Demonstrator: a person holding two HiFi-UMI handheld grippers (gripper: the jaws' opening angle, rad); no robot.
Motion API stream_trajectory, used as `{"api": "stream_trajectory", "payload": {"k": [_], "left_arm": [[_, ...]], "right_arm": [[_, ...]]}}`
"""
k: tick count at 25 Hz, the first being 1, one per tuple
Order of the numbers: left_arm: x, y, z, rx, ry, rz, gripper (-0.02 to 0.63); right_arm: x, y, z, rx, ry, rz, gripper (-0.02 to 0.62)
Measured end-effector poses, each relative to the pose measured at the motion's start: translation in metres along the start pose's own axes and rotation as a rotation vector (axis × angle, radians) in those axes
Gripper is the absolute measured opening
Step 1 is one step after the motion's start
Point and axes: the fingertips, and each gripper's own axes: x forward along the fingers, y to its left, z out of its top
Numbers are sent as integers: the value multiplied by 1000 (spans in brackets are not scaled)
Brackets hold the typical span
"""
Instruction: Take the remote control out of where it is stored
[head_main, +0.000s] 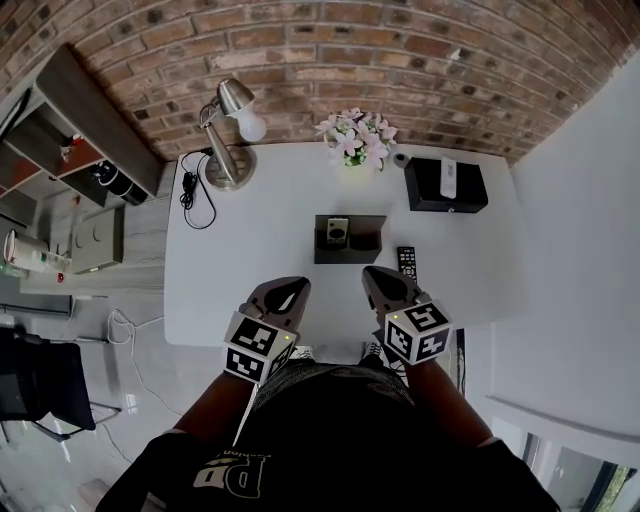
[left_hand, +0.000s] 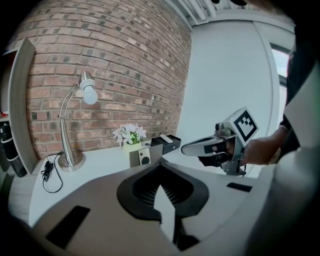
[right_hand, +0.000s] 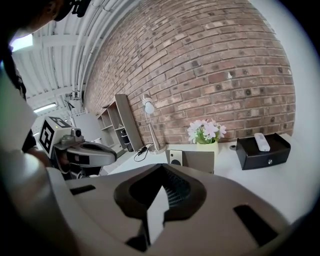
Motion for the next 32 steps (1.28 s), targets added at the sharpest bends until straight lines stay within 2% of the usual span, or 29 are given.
{"api": "stream_trajectory", "payload": {"k": [2, 7, 11, 18, 22, 26, 32], "left_arm": [[-2, 1, 0, 9, -1, -2, 5], [-5, 13, 0, -32, -37, -7, 6], [-7, 25, -4, -4, -10, 26, 6], [-14, 44, -17, -31, 19, 52, 6], [-18, 53, -17, -41, 9, 67, 6], [-24, 60, -17, -52, -6, 80, 6], [-32, 67, -32, -78, 7, 97, 6]], "right_arm": [[2, 1, -1, 6, -2, -7, 6], [12, 10, -3, 11, -4, 6, 8], [24, 9, -6, 10, 16, -18, 8], [56, -3, -16, -7, 78, -86, 17], [82, -15, -25, -43, 128, -148, 98], [106, -33, -29, 2, 153, -242, 231], [136, -42, -32, 49, 166, -337, 255]]}}
